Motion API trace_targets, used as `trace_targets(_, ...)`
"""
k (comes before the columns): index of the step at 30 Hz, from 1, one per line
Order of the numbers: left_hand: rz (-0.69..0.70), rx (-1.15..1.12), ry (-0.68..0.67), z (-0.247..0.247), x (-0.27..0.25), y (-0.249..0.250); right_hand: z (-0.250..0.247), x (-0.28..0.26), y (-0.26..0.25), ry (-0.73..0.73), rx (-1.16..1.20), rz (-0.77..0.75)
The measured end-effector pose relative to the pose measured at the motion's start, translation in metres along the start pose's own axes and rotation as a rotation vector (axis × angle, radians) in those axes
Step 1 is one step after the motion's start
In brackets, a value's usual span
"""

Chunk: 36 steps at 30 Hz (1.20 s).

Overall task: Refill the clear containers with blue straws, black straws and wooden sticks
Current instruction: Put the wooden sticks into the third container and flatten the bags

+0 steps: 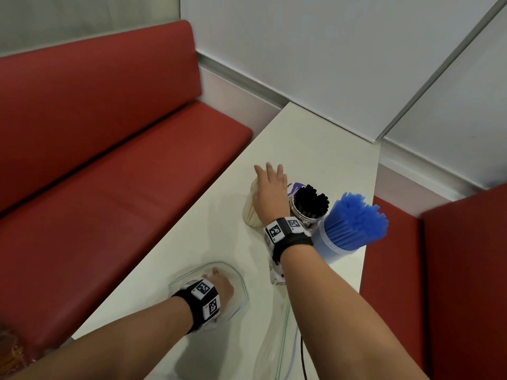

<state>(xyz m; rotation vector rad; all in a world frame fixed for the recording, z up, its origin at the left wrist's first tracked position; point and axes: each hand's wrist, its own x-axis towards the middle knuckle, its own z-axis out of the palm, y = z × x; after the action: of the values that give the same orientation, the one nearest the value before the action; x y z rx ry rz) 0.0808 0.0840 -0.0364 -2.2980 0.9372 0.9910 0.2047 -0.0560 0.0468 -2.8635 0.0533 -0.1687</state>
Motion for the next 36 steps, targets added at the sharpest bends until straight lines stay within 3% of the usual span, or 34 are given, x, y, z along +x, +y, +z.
trace_targets(2,-0.02,-0.149,-0.007,0.001,-0.002,-0.005,0.0,-0.019,-0.015,0.194,0.243,-0.015)
trace_targets(3,-0.022,-0.182,-0.008,0.003,-0.003,-0.008,0.003,-0.031,-0.023,0.205,0.35,0.01)
trace_targets(5,-0.043,-0.228,0.009,0.009,-0.004,-0.013,0.018,-0.061,-0.033,-0.02,0.391,0.15)
trace_targets(8,-0.031,-0.375,0.065,0.02,-0.003,-0.021,0.062,-0.11,-0.033,-0.6,0.183,0.428)
trace_targets(9,-0.025,-0.397,0.085,0.025,-0.004,-0.024,0.075,-0.127,-0.032,-0.699,0.174,0.508)
trace_targets(11,-0.02,-0.407,0.117,0.037,-0.004,-0.025,0.094,-0.153,-0.031,-0.739,0.229,0.603)
trace_targets(15,-0.027,-0.394,0.094,0.057,-0.006,-0.024,0.097,-0.169,-0.027,-0.638,0.355,0.662)
trace_targets(19,-0.068,-0.472,-0.004,0.064,-0.014,-0.041,0.071,-0.144,-0.023,-0.444,0.422,0.704)
trace_targets(21,-0.04,-0.54,0.031,0.057,-0.022,-0.051,0.052,-0.128,-0.025,-0.395,0.467,0.717)
trace_targets(26,0.003,-0.665,0.183,0.022,-0.04,-0.067,0.032,-0.126,-0.041,-0.558,0.525,0.68)
trace_targets(30,-0.008,-0.623,0.16,-0.003,-0.055,-0.079,0.016,-0.121,-0.039,-0.269,0.616,0.709)
trace_targets(36,0.035,-0.554,-0.058,-0.053,-0.072,-0.083,-0.025,-0.113,-0.024,0.069,0.456,0.746)
